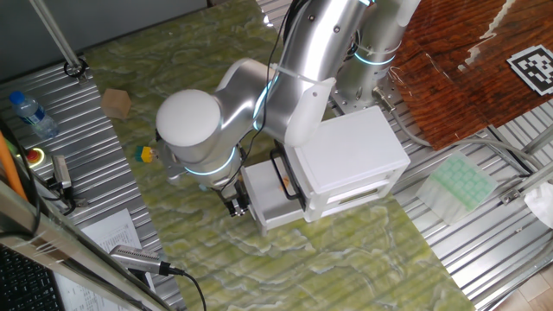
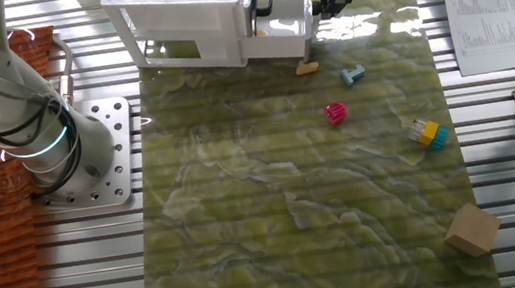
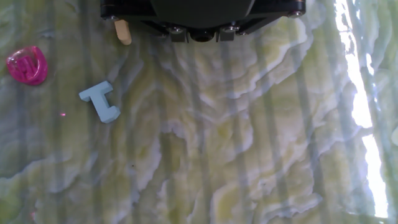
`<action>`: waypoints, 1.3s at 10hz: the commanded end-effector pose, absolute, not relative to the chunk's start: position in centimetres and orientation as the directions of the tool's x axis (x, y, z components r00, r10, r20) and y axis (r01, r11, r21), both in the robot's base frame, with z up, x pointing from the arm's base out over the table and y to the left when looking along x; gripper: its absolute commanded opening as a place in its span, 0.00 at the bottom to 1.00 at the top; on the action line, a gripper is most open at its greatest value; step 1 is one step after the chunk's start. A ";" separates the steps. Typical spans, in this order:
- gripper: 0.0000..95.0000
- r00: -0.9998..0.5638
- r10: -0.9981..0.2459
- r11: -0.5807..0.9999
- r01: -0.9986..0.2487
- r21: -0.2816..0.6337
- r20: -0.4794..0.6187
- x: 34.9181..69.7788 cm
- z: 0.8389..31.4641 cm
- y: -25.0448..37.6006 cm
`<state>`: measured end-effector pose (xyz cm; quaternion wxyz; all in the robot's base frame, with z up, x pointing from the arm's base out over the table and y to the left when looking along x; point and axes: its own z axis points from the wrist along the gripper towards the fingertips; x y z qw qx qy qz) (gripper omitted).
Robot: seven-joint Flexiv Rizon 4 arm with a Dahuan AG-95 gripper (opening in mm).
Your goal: Put things in the drawer
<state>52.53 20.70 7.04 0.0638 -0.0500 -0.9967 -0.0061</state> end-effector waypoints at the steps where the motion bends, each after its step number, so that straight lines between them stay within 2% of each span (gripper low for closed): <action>1: 0.00 -0.987 0.098 0.995 0.100 0.007 0.127 52.2 7.0 20.8; 13: 0.00 -0.978 0.176 0.984 0.179 0.012 0.112 50.8 6.8 20.5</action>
